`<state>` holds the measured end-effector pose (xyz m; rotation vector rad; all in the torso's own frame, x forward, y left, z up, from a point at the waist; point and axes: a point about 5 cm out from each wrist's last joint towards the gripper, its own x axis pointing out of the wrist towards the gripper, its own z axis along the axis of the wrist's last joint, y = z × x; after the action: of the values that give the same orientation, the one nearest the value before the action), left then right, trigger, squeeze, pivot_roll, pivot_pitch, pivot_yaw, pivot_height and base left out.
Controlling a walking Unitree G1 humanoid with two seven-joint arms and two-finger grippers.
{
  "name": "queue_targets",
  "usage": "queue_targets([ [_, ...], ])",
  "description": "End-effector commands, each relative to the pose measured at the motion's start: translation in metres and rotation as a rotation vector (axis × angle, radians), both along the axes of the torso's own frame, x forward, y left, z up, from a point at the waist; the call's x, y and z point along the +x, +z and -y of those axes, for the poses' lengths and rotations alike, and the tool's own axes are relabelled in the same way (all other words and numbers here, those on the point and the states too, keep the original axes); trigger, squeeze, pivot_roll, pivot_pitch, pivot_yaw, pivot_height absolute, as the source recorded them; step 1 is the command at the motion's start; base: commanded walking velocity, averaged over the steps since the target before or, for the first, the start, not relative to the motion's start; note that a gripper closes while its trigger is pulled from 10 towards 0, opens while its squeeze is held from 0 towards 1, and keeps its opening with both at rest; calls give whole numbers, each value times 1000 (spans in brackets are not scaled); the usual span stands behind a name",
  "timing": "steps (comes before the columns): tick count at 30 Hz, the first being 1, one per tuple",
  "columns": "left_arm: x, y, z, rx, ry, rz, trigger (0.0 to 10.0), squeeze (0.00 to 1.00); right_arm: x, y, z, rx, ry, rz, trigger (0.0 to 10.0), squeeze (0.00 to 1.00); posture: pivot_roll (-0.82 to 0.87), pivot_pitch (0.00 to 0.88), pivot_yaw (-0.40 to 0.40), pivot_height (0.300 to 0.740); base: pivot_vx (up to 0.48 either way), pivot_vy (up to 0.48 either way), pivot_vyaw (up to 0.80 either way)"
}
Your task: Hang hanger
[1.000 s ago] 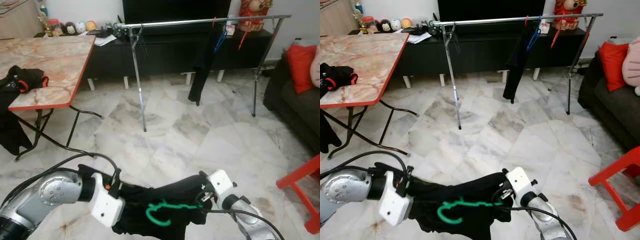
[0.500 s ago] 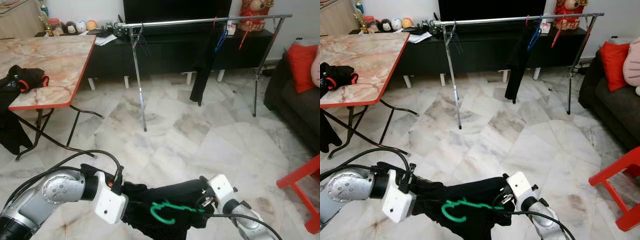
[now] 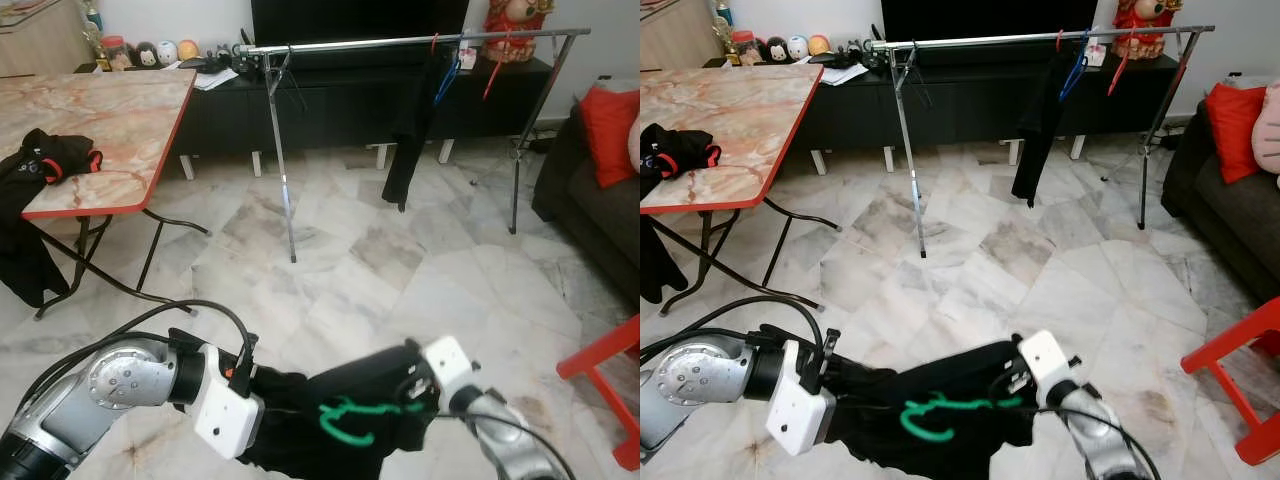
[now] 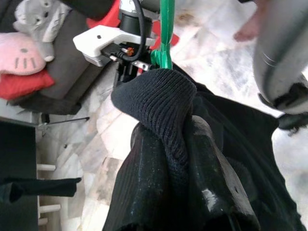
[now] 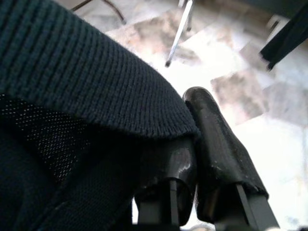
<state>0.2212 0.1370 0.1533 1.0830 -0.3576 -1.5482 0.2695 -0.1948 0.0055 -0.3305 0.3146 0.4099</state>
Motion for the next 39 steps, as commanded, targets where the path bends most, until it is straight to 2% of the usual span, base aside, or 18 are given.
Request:
queue_targets([
  [1, -7, 19, 13, -121, -71, 33, 10000, 0, 3, 2, 6, -2, -26, -5, 0, 0, -2, 19, -3, 740, 0, 0, 0],
  [4, -7, 28, 18, -166, -78, 41, 10000, 0, 4, 1, 3, -8, 10, -21, 0, 0, 3, 17, -5, 740, 0, 0, 0],
  [8, -7, 32, 19, -177, -85, 42, 10000, 0, 1, -3, 0, 4, 23, -36, 0, 0, 3, 15, -5, 740, 0, 0, 0],
  [12, -6, 33, 19, -187, -78, 34, 10000, 0, 1, -4, 0, 9, 20, -42, 0, 0, 3, 15, -5, 740, 0, 0, 0],
  [15, -4, 36, 21, -233, -58, 29, 10000, 0, -3, -9, -1, 51, -18, -70, 0, 0, 3, 13, -4, 740, 0, 0, 0],
  [19, -3, 28, 17, -176, -59, 43, 10000, 0, 1, -7, -2, 96, -55, -61, 0, 0, 10, 13, -1, 740, 0, 0, 0],
  [20, -4, 21, 13, -111, -70, 56, 10000, 0, 4, -3, -2, 97, -51, -47, 0, 0, 10, 13, -1, 740, 0, 0, 0],
  [23, -6, 10, 7, -35, -80, 60, 10000, 0, 10, 2, -2, 92, -42, -24, 0, 0, 9, 14, 0, 740, 0, 0, 0],
  [24, -6, 7, 5, -20, -75, 54, 10000, 0, 13, 6, -1, 89, -43, -9, 549, 0, 5, 15, 0, 740, 0, 0, 0],
  [26, -6, 4, 4, -3, -69, 44, 10000, 0, 17, 11, 0, 89, -38, 12, 745, 0, 5, 16, -1, 740, 0, 0, 0],
  [28, -6, 2, 3, 6, -63, 36, 10000, 0, 20, 15, 0, 94, -31, 22, 0, 0, 5, 16, -1, 740, 0, 0, 0],
  [29, -5, 0, 1, 9, -50, 31, 10000, 0, 22, 17, -1, 93, -22, 32, 471, 0, 4, 17, -2, 740, 0, 0, 0],
  [30, -5, -1, 1, 8, -41, 30, 10000, 0, 23, 19, -1, 93, -19, 36, 0, 0, 7, 18, -3, 740, 0, 0, 0],
  [39, 0, -5, -5, 8, 14, 23, 10000, 0, 27, 23, -2, 96, -13, 57, 0, 0, 10, 18, -2, 740, 0, 0, 0],
])
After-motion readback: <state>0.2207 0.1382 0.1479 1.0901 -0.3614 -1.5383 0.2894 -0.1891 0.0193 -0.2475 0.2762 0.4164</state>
